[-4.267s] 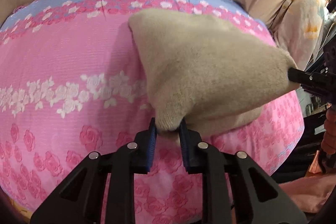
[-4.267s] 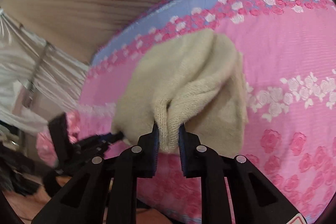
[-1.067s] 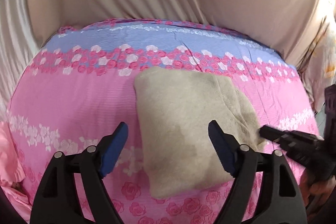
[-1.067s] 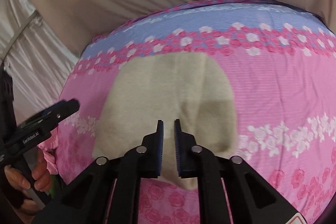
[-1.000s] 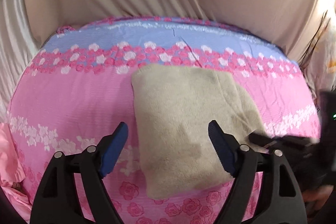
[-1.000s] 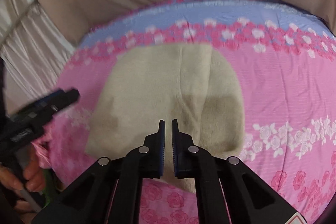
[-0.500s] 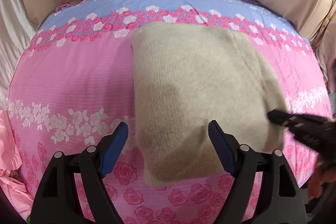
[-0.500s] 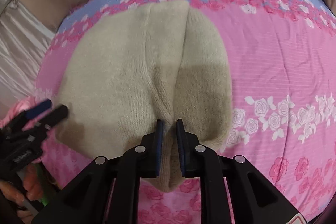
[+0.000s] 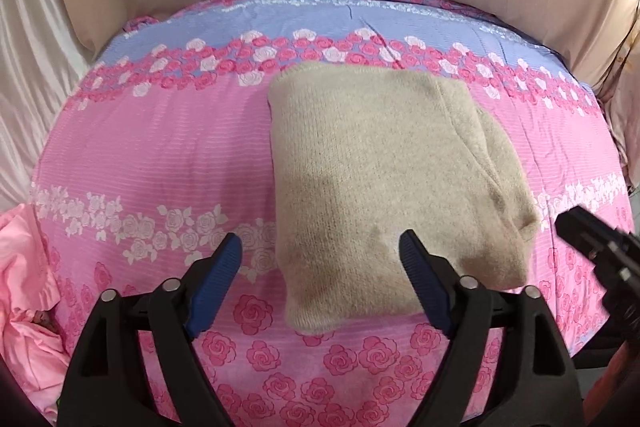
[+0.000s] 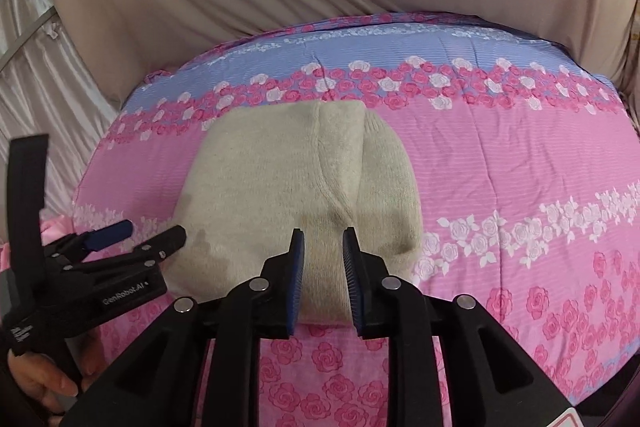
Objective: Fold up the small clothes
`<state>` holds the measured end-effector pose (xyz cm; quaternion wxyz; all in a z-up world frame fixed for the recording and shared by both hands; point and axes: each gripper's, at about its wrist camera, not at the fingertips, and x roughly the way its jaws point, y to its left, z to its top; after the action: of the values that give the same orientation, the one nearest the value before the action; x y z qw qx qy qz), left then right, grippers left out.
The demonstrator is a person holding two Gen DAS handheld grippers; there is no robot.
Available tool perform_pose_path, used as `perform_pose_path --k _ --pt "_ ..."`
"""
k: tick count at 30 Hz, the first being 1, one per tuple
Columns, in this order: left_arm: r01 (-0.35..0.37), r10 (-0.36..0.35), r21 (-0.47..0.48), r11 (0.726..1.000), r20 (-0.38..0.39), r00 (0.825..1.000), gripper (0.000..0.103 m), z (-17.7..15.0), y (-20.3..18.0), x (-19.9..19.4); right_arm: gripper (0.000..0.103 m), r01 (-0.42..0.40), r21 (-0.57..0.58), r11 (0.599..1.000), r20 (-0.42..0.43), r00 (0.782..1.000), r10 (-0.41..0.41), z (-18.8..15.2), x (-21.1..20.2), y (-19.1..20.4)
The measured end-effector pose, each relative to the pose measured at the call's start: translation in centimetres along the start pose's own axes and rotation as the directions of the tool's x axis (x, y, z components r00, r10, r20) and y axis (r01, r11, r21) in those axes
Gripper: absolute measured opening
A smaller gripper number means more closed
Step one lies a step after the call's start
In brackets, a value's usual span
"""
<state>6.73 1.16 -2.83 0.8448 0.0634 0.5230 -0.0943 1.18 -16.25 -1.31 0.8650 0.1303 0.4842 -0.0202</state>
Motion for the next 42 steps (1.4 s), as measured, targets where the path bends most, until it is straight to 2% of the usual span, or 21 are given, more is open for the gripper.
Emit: perform_pose_path --k 1,7,13,17,28,42 --pt "-0.002 0.002 0.006 1.000 0.009 1.000 0.082 -0.2 -0.3 -0.2 0.028 0.004 -0.001 1.000 -0.007 1.000 -0.004 -0.3 0.1 0.0" --pt "-0.023 0.023 0.010 1.000 0.028 0.999 0.082 -1.0 -1.3 -0.7 0.032 0.005 0.028 1.000 -0.038 0.999 -0.004 -1.8 0.6 -0.7" --pt "-0.026 0.026 -0.009 1.000 -0.024 0.999 0.082 -2.5 -1.5 0.4 0.034 0.005 0.046 0.999 -0.065 0.998 -0.002 -3.3 1.4 -1.2" --pt "-0.051 0.051 -0.016 0.999 -0.011 0.999 0.082 -3.0 -1.2 0.3 0.034 0.010 0.056 0.998 -0.056 0.998 -0.007 -3.8 1.0 -1.4" --pt "-0.073 0.073 0.003 0.997 0.015 0.997 0.082 -3.9 -1.6 -0.2 0.045 0.047 0.046 0.998 -0.021 0.999 -0.046 -4.8 0.1 -0.7" --pt "-0.124 0.123 0.014 0.992 0.071 0.990 0.082 -4.3 -2.0 -1.0 0.052 0.048 0.043 0.998 -0.010 0.999 -0.048 -5.2 0.0 -0.3"
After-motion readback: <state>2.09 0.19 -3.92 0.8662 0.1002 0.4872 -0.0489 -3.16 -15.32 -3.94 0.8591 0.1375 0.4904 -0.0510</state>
